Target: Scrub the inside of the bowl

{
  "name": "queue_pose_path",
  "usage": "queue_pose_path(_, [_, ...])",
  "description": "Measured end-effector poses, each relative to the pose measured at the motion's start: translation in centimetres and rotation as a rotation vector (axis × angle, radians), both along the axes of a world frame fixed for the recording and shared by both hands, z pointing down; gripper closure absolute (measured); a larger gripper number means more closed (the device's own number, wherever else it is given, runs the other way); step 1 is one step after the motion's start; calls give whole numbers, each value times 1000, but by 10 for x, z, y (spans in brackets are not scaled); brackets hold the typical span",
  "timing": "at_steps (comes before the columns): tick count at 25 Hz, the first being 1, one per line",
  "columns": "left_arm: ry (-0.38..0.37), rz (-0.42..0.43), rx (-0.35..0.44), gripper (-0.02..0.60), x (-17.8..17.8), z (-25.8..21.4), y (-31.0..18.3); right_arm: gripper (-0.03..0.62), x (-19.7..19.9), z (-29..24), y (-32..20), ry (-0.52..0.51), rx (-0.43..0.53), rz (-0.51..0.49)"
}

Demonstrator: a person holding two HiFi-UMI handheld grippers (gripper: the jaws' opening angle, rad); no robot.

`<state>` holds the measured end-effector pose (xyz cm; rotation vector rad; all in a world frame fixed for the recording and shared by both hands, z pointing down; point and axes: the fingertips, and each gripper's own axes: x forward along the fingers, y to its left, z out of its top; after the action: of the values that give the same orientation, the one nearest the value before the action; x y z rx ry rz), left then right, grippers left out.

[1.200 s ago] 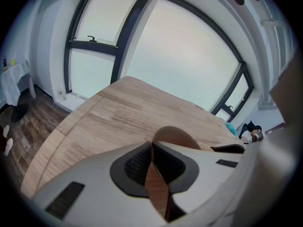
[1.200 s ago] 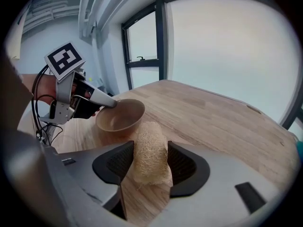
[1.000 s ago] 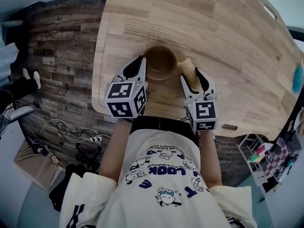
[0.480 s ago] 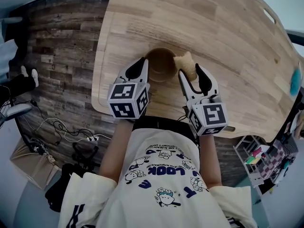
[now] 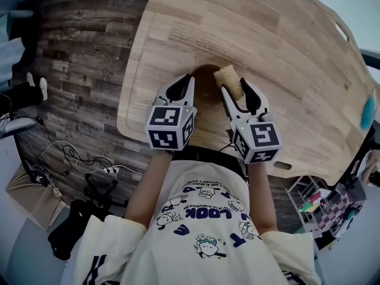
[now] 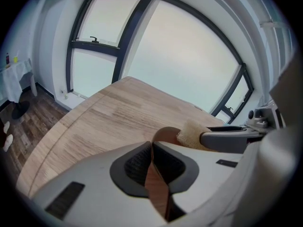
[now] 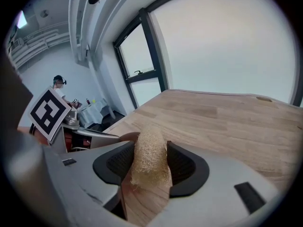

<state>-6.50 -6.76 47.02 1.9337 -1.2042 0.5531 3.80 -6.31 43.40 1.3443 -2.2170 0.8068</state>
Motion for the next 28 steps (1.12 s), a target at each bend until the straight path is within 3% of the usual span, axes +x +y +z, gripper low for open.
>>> queue_pose_path(4, [-2, 7, 10, 541, 1, 0, -1, 382, -4, 8, -2, -1, -22, -30])
queue_pose_path(13, [-11, 27, 25, 541, 2, -1, 0, 365, -18, 19, -8, 51, -64, -209])
queue_pose_path(18, [-15, 33, 27, 541, 2, 0, -2, 359, -16, 8, -13, -40, -69, -175])
queue_pose_path(22, [-30, 49, 37, 541, 4, 0, -2, 362, -16, 18, -15, 25, -73, -188])
queue_pose_path(28, [-30, 31, 51, 540, 3, -1, -2, 442, -14, 33, -17, 125, -96, -177])
